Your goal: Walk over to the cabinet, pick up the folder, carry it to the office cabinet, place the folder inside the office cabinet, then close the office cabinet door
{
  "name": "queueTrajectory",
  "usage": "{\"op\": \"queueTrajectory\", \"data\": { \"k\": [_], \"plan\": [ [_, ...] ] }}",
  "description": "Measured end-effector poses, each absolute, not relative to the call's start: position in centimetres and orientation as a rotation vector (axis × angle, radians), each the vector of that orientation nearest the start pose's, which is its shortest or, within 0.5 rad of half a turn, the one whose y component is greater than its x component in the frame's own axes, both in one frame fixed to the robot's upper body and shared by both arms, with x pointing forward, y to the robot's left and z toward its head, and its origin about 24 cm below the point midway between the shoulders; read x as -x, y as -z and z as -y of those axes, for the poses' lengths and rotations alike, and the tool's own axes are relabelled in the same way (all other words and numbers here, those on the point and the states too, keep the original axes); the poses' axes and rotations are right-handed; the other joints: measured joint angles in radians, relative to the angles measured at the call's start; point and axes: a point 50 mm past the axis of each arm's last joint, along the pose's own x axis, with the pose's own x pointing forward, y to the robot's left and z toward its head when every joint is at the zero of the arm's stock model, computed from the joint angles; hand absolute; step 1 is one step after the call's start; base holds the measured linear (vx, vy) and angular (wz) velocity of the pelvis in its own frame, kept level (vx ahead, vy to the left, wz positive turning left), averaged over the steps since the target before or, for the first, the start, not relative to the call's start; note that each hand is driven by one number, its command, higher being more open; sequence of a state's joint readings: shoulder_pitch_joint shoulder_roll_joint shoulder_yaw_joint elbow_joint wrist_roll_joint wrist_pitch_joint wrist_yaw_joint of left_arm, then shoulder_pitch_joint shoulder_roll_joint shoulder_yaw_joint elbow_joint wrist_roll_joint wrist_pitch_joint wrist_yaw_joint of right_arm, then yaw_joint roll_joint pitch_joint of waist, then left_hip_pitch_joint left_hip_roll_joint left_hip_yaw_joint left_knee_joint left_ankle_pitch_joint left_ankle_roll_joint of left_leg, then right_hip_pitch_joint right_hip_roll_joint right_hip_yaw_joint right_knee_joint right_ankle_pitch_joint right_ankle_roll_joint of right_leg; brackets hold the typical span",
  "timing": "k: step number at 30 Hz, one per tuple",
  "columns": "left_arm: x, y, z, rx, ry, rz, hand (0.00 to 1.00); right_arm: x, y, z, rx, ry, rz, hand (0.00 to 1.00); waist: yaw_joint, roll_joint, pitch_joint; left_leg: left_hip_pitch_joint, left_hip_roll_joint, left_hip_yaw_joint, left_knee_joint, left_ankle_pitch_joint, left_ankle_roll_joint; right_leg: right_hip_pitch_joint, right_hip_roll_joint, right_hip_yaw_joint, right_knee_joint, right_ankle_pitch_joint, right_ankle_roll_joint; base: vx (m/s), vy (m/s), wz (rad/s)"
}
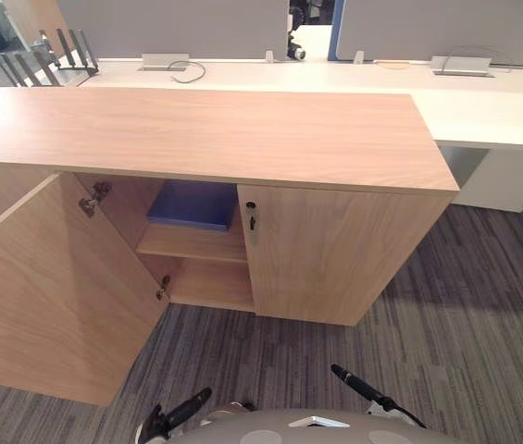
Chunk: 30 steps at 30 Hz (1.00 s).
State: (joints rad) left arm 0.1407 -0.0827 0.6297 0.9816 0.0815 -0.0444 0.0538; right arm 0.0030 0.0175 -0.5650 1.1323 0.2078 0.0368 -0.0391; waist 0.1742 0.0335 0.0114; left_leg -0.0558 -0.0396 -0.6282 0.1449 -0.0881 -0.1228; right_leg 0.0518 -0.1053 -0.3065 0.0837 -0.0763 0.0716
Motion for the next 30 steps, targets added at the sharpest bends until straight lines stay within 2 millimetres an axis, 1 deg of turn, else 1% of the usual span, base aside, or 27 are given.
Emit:
{"op": "queueTrajectory", "data": {
  "k": [1, 2, 3, 4, 5, 6, 7, 8, 9, 10, 11, 12, 13, 14, 15, 16, 17, 18, 19, 21, 22, 24, 25, 26, 27, 28, 30],
  "plan": [
    [-7.5, 16.0, -20.5, 0.248, -0.585, -1.038, 1.0, -9.2, 16.7, 19.5, -0.503, 0.626, -1.103, 1.0, -0.009, -0.003, 0.01, -0.03, -0.013, -0.031, 0.04, -0.008, -0.012, 0.009, 0.003, -0.049, 0.004, -0.007, -0.011, 0.01, 0.0, 1.23],
    [-9.3, 15.5, -20.4, 0.269, -0.577, -0.98, 1.0, -9.9, 16.6, 19.4, -0.503, 0.624, -1.094, 1.0, -0.015, -0.003, 0.022, -0.069, -0.015, 0.0, 0.062, -0.018, -0.004, 0.013, 0.002, -0.103, 0.007, -0.013, -0.018, -0.01, 0.019, 1.25],
    [-10.0, 15.2, -20.4, 0.279, -0.579, -0.952, 1.0, -10.2, 16.5, 19.3, -0.51, 0.627, -1.087, 1.0, -0.014, -0.001, 0.032, -0.089, 0.01, 0.066, 0.06, -0.025, 0.018, 0.019, 0.006, -0.136, 0.009, -0.015, -0.021, -0.05, -0.003, 1.21],
    [-11.2, 14.6, -20.8, 0.292, -0.589, -0.894, 1.0, -10.8, 16.4, 18.9, -0.52, 0.621, -1.078, 1.0, -0.018, -0.004, 0.052, -0.125, 0.103, 0.282, 0.042, -0.012, 0.05, 0.032, 0.016, -0.19, 0.011, -0.021, -0.031, -0.07, -0.056, 1.16],
    [-12.2, 13.8, -21.2, 0.281, -0.588, -0.84, 1.0, -10.9, 16.4, 18.9, -0.503, 0.609, -1.081, 1.0, -0.018, -0.02, 0.058, -0.152, 0.196, 0.534, 0.05, -0.002, 0.107, 0.039, 0.006, -0.24, 0.008, -0.025, -0.037, -0.06, -0.077, 1.19],
    [-12.7, 13.4, -21.4, 0.279, -0.582, -0.812, 1.0, -11.0, 16.4, 19.0, -0.492, 0.605, -1.08, 1.0, -0.017, -0.024, 0.064, -0.175, 0.238, 0.661, 0.097, -0.014, 0.128, 0.043, -0.003, -0.267, 0.013, -0.027, -0.038, -0.01, -0.05, 1.21],
    [-13.6, 12.6, -21.4, 0.25, -0.546, -0.766, 1.0, -10.9, 16.3, 19.6, -0.5, 0.636, -1.07, 1.0, -0.012, -0.018, 0.074, -0.215, 0.311, 0.855, 0.224, -0.031, 0.151, 0.051, -0.022, -0.331, 0.032, -0.029, -0.041, 0.02, 0.037, 1.3],
    [-14.2, 11.7, -21.5, 0.219, -0.509, -0.721, 1.0, -10.3, 16.3, 20.7, -0.509, 0.701, -1.064, 1.0, -0.013, -0.009, 0.077, -0.222, 0.35, 0.951, 0.321, -0.04, 0.178, 0.063, -0.047, -0.4, 0.05, -0.037, -0.038, 0.01, 0.073, 1.32],
    [-14.4, 11.2, -21.6, 0.205, -0.493, -0.696, 1.0, -9.8, 16.3, 21.2, -0.507, 0.726, -1.066, 1.0, -0.016, -0.007, 0.074, -0.22, 0.353, 0.972, 0.357, -0.046, 0.189, 0.066, -0.061, -0.432, 0.059, -0.043, -0.03, 0.0, 0.154, 1.38],
    [-15.0, 10.3, -21.7, 0.188, -0.465, -0.646, 1.0, -8.6, 16.3, 22.3, -0.502, 0.783, -1.068, 1.0, -0.018, 0.007, 0.057, -0.213, 0.359, 0.994, 0.416, -0.067, 0.215, 0.075, -0.085, -0.491, 0.071, -0.048, -0.018, 0.01, 0.169, 1.1],
    [-15.3, 9.8, -21.8, 0.184, -0.457, -0.621, 1.0, -8.0, 16.3, 22.7, -0.508, 0.813, -1.066, 1.0, -0.019, 0.015, 0.046, -0.21, 0.367, 1.005, 0.428, -0.087, 0.212, 0.078, -0.095, -0.515, 0.074, -0.044, -0.008, 0.1, 0.326, 1.53],
    [-15.9, 8.9, -22.2, 0.171, -0.46, -0.57, 1.0, -7.0, 16.3, 23.6, -0.53, 0.875, -1.062, 1.0, -0.027, 0.037, 0.027, -0.184, 0.378, 1.054, 0.395, -0.129, 0.181, 0.088, -0.129, -0.574, 0.107, -0.04, 0.002, 0.13, 0.322, 1.42],
    [-16.3, 8.5, -22.4, 0.163, -0.458, -0.547, 1.0, -6.6, 16.3, 24.0, -0.554, 0.913, -1.062, 1.0, -0.033, 0.05, 0.025, -0.175, 0.337, 1.083, 0.365, -0.126, 0.145, 0.086, -0.159, -0.596, 0.153, -0.052, -0.009, 0.15, 0.35, 1.5],
    [-16.6, 8.2, -22.6, 0.156, -0.457, -0.533, 1.0, -6.3, 16.5, 23.7, -0.581, 0.926, -1.08, 1.0, -0.044, 0.036, 0.025, -0.172, 0.294, 1.066, 0.33, -0.112, 0.149, 0.081, -0.186, -0.603, 0.169, -0.069, -0.017, 0.08, 0.314, 1.79],
    [-17.0, 7.8, -23.2, 0.145, -0.485, -0.514, 1.0, -5.7, 17.1, 22.5, -0.632, 0.921, -1.134, 1.0, -0.072, 0.012, 0.012, -0.154, 0.184, 1.007, 0.164, -0.032, 0.177, 0.081, -0.144, -0.569, 0.039, -0.081, -0.003, 0.06, 0.265, 1.52],
    [-16.8, 7.6, -23.6, 0.14, -0.5, -0.508, 1.0, -5.9, 17.1, 22.3, -0.636, 0.91, -1.139, 1.0, -0.071, 0.009, 0.012, -0.137, 0.159, 1.005, 0.116, -0.01, 0.178, 0.081, -0.121, -0.567, -0.005, -0.073, -0.012, 0.03, 0.207, 1.35],
    [-16.6, 7.5, -23.9, 0.134, -0.515, -0.506, 1.0, -6.0, 17.2, 22.0, -0.637, 0.898, -1.145, 1.0, -0.073, 0.005, 0.011, -0.126, 0.133, 1.0, 0.083, 0.005, 0.179, 0.088, -0.112, -0.566, -0.035, -0.044, -0.036, 0.03, 0.093, 0.77],
    [-16.3, 7.6, -23.8, 0.122, -0.516, -0.512, 1.0, -5.7, 17.2, 21.8, -0.623, 0.887, -1.162, 1.0, -0.067, 0.005, 0.01, -0.114, 0.094, 0.982, 0.062, 0.013, 0.177, 0.115, -0.127, -0.587, -0.04, 0.031, -0.006, 0.06, 0.113, 0.92],
    [-16.0, 7.7, -23.6, 0.11, -0.511, -0.533, 1.0, -5.6, 17.1, 22.5, -0.606, 0.891, -1.158, 1.0, -0.065, 0.022, 0.005, -0.114, 0.079, 0.969, 0.066, 0.014, 0.176, 0.133, -0.139, -0.619, -0.023, 0.063, 0.03, 0.07, 0.149, 0.94],
    [-15.7, 7.5, -23.6, 0.091, -0.507, -0.531, 1.0, -5.4, 17.2, 22.4, -0.591, 0.877, -1.169, 1.0, -0.065, 0.031, -0.003, -0.109, 0.075, 0.964, 0.058, 0.014, 0.176, 0.146, -0.149, -0.657, 0.012, 0.081, 0.019, 0.04, 0.116, 0.72],
    [-15.7, 7.1, -23.8, 0.078, -0.508, -0.514, 1.0, -5.4, 17.2, 22.1, -0.572, 0.854, -1.177, 1.0, -0.062, 0.028, -0.004, -0.104, 0.075, 0.99, 0.043, 0.016, 0.177, 0.15, -0.166, -0.68, 0.042, 0.086, 0.012, -0.04, 0.081, 0.59],
    [-15.5, 6.6, -24.2, 0.062, -0.514, -0.492, 1.0, -5.6, 17.2, 21.9, -0.528, 0.81, -1.18, 1.0, -0.047, 0.019, -0.006, -0.075, 0.061, 1.021, -0.004, 0.025, 0.181, 0.149, -0.192, -0.681, 0.079, 0.089, 0.009, -0.05, 0.072, 0.16],
    [-15.2, 6.4, -24.4, 0.056, -0.515, -0.487, 1.0, -5.6, 17.1, 21.9, -0.492, 0.781, -1.179, 1.0, -0.038, 0.015, -0.006, -0.044, 0.043, 1.033, -0.048, 0.028, 0.175, 0.158, -0.21, -0.678, 0.087, 0.095, 0.01, -0.02, 0.062, -0.14],
    [-15.0, 6.1, -24.6, 0.05, -0.521, -0.478, 1.0, -5.8, 17.0, 21.8, -0.464, 0.753, -1.174, 1.0, -0.039, 0.014, -0.008, -0.01, 0.033, 1.071, -0.088, 0.008, 0.176, 0.169, -0.226, -0.676, 0.089, 0.107, 0.024, -0.01, 0.069, -0.14],
    [-14.9, 6.0, -24.8, 0.046, -0.527, -0.472, 1.0, -5.9, 17.0, 21.7, -0.45, 0.742, -1.172, 1.0, -0.042, 0.013, -0.008, 0.004, 0.037, 1.115, -0.097, -0.001, 0.177, 0.171, -0.233, -0.675, 0.089, 0.114, 0.026, 0.05, 0.09, -0.11],
    [-15.0, 5.6, -25.0, 0.041, -0.536, -0.456, 1.0, -6.0, 16.9, 21.7, -0.421, 0.717, -1.169, 1.0, -0.044, 0.016, -0.01, 0.019, 0.041, 1.171, -0.097, -0.005, 0.175, 0.172, -0.242, -0.674, 0.09, 0.131, 0.036, 0.09, 0.101, -0.26],
    [-14.9, 5.2, -25.6, 0.038, -0.566, -0.435, 1.0, -6.2, 16.9, 21.5, -0.373, 0.672, -1.177, 1.0, -0.045, 0.022, -0.018, 0.03, 0.027, 1.177, -0.107, 0.004, 0.191, 0.159, -0.248, -0.674, 0.081, 0.137, 0.033, 0.1, 0.082, -0.22]
  ]
}}
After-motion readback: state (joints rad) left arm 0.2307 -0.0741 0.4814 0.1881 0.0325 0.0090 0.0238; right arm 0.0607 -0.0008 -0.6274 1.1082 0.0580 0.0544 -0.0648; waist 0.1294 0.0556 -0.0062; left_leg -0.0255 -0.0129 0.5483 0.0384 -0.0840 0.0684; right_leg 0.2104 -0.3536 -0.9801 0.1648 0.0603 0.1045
